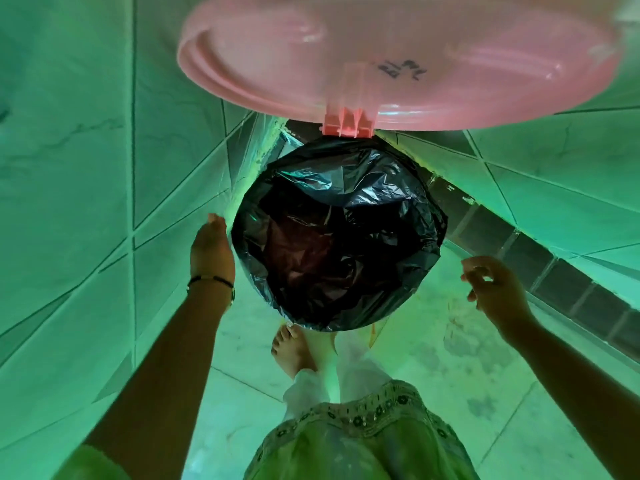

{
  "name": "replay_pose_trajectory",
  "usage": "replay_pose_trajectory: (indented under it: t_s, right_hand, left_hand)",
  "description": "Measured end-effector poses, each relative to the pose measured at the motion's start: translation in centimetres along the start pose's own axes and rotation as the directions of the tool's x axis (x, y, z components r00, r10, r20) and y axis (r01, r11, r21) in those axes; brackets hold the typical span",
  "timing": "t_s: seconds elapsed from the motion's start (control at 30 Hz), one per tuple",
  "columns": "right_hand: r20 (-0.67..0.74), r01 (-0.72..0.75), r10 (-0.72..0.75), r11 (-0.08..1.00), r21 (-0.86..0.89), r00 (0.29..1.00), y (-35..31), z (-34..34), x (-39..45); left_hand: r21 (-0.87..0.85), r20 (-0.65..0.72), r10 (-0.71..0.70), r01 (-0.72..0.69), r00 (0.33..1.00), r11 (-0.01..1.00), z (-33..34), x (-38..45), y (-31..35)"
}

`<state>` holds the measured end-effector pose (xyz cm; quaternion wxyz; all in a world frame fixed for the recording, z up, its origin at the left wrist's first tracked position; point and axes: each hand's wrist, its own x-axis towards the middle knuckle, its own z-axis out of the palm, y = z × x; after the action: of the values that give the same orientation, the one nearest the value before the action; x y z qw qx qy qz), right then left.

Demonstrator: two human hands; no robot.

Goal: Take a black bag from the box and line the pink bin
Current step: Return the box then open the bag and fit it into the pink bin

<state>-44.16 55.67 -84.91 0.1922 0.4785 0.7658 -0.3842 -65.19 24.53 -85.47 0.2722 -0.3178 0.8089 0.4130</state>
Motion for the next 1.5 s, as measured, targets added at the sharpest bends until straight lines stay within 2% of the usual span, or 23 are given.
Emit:
replay_pose_trajectory:
  t_s: [0.07,0.13,0.17,0.2,0.27,0.33,0.37,0.43,0.47,0.53,0.6,0.67,0.77,0.83,0.9,1.0,1.07,1.17,1.27,1.4,1.5]
  right_hand:
    - [0.022,0.069,-0.067,0.994,-0.085,0.997,-0.8,-0.7,-2.3]
    - [0.051,0.269,-0.264,0.947,-0.175,0.963,-3.6,-2.0,-4.6]
    - [0.037,0.39,-0.391,0.899,-0.2,0.92,-5.9,-2.9,-5.8]
    - [0.001,0.5,-0.513,0.837,-0.224,0.859,-8.4,-3.8,-6.9]
    - [-0.135,0.673,-0.717,0.691,-0.262,0.684,-13.6,-5.8,-9.1]
    - [-0.291,0.757,-0.811,0.581,-0.299,0.508,-17.6,-7.5,-10.4]
    - [-0.35,0.771,-0.826,0.55,-0.322,0.442,-19.1,-8.1,-10.7]
    - [-0.43,0.764,-0.826,0.53,-0.368,0.365,-21.5,-8.9,-10.9]
    - [-0.443,0.752,-0.824,0.532,-0.39,0.353,-22.4,-9.0,-10.7]
    - [-0.41,0.701,-0.825,0.554,-0.449,0.389,-23.7,-8.8,-10.4]
    - [-0.312,0.652,-0.825,0.564,-0.507,0.471,-24.1,-8.0,-10.0]
    - [-0.257,0.666,-0.824,0.561,-0.492,0.505,-24.0,-7.1,-10.0]
    - [-0.202,0.721,-0.845,0.53,-0.446,0.495,-22.6,-6.1,-10.9]
    - [-0.025,0.739,-0.856,0.46,-0.493,0.516,-20.1,-4.9,-11.5]
    - [0.169,0.723,-0.807,0.389,-0.57,0.567,-16.9,-3.1,-12.1]
    - [0.274,0.686,-0.726,0.357,-0.635,0.631,-12.3,0.4,-12.6]
    - [0.31,0.68,-0.702,0.335,-0.652,0.642,-10.1,2.5,-12.6]
    - [0.347,0.674,-0.668,0.317,-0.668,0.658,-8.0,5.3,-11.7]
    - [0.327,0.634,-0.623,0.364,-0.682,0.71,-7.2,6.9,-10.9]
    - [0.299,0.62,-0.597,0.452,-0.642,0.745,-7.2,7.1,-10.2]
    - [0.325,0.613,-0.534,0.546,-0.571,0.78,-8.3,5.7,-11.2]
  left_hand:
    - [0.067,0.007,0.005,-0.005,1.0,0.998,-1.4,-3.5,-1.9]
    - [0.171,0.029,0.157,-0.16,0.987,0.972,-2.7,-7.6,-2.4]
    - [0.174,0.053,0.233,-0.238,0.971,0.955,-3.3,-9.4,-1.8]
    - [0.158,0.081,0.289,-0.298,0.954,0.941,-3.7,-10.6,-1.0]
    - [0.099,0.096,0.378,-0.387,0.921,0.917,-4.4,-12.3,1.5]
    - [0.016,0.069,0.472,-0.474,0.879,0.88,-5.0,-13.6,4.4]
    - [-0.013,0.054,0.523,-0.523,0.851,0.852,-5.2,-14.3,6.0]
    - [-0.019,0.013,0.649,-0.648,0.761,0.761,-5.4,-15.4,9.0]
    - [0.021,-0.006,0.717,-0.717,0.697,0.697,-5.4,-15.9,10.4]
    - [0.14,-0.013,0.836,-0.826,0.549,0.545,-5.3,-16.3,12.7]
    - [0.242,0.049,0.889,-0.869,0.455,0.431,-4.8,-16.1,14.0]
    - [0.299,0.135,0.888,-0.873,0.439,0.386,-4.2,-15.6,14.1]
    - [0.315,0.178,0.89,-0.881,0.42,0.353,-4.3,-14.9,12.3]
    - [0.319,0.279,0.875,-0.897,0.396,0.304,-4.8,-14.7,9.5]
    - [0.392,0.418,0.835,-0.9,0.358,0.19,-4.9,-14.4,6.2]
    - [0.503,0.564,0.752,-0.864,0.341,0.015,-4.0,-13.3,1.0]
    - [0.561,0.62,0.702,-0.824,0.349,-0.086,-3.1,-12.2,-2.1]
    - [0.628,0.64,0.653,-0.765,0.406,-0.14,-1.8,-10.5,-5.5]
    - [0.684,0.596,0.654,-0.721,0.466,-0.11,-0.8,-9.6,-7.2]
    - [0.694,0.621,0.578,-0.713,0.529,-0.094,-0.2,-9.1,-7.2]
    - [0.681,0.634,0.494,-0.732,0.595,0.007,-0.6,-10.3,-5.9]
